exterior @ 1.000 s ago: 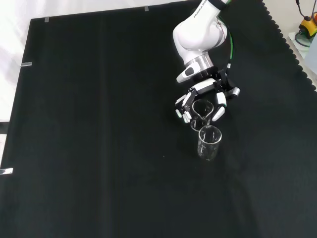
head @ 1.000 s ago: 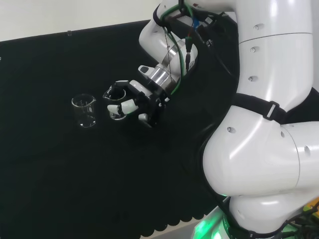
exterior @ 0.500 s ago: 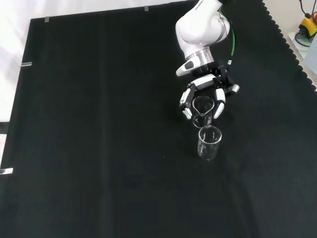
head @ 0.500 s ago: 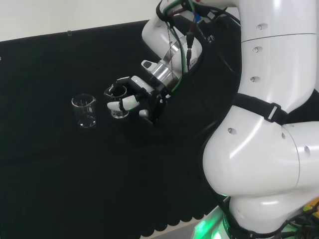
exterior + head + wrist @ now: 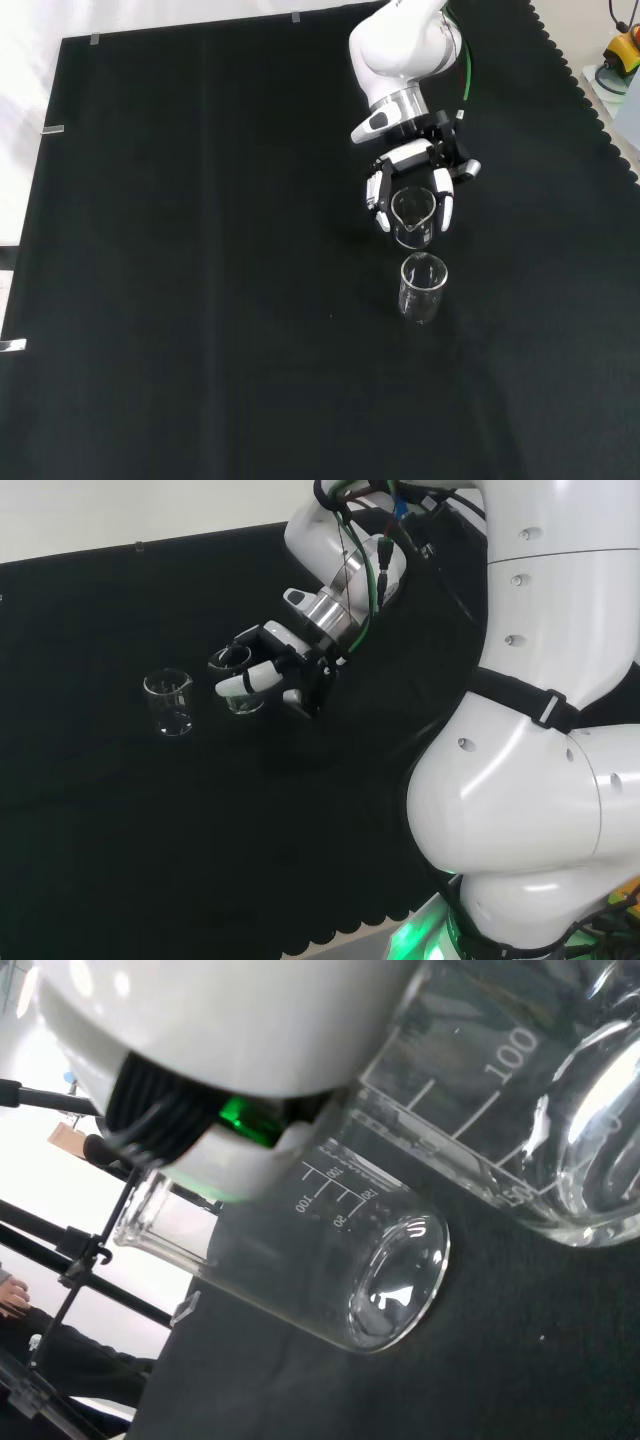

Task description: Pick up the beaker on the right.

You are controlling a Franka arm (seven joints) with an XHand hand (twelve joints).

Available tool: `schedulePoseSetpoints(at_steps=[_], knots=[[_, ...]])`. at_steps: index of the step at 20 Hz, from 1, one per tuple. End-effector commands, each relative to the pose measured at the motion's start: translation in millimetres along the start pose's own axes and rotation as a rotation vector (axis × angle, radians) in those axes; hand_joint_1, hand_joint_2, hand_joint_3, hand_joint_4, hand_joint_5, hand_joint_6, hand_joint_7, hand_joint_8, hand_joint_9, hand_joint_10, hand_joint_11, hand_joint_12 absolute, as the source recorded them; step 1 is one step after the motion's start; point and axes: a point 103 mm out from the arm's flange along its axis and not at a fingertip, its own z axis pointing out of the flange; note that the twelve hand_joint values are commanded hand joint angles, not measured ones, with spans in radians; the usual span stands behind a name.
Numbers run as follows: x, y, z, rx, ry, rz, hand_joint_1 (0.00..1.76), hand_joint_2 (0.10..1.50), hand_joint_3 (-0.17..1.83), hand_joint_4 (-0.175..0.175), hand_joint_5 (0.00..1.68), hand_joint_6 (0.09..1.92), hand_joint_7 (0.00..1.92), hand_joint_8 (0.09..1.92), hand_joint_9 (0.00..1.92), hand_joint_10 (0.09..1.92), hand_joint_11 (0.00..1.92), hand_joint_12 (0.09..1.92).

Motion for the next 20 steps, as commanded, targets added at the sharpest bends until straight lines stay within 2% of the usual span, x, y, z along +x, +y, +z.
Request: schedulePoseSetpoints(at_steps=[1, 10, 14, 20], knots=[[10.3, 1.8, -9.0, -0.019, 0.014, -0.023, 1.42, 0.72, 0.45, -0.175, 1.31, 0.49, 1.47, 0.42, 1.3, 0.39, 1.13, 0.87], [29.8, 2.9, -30.7, -0.053, 0.008, -0.079, 1.43, 0.72, 0.45, -0.175, 1.32, 0.48, 1.48, 0.39, 1.3, 0.4, 1.14, 0.87], [31.7, -0.8, -40.7, -0.066, 0.004, -0.091, 1.43, 0.72, 0.45, -0.175, 1.32, 0.48, 1.49, 0.39, 1.3, 0.4, 1.14, 0.87], [32.1, -1.7, -43.6, -0.049, -0.009, -0.094, 1.43, 0.72, 0.45, -0.175, 1.32, 0.47, 1.49, 0.38, 1.3, 0.4, 1.14, 0.87]])
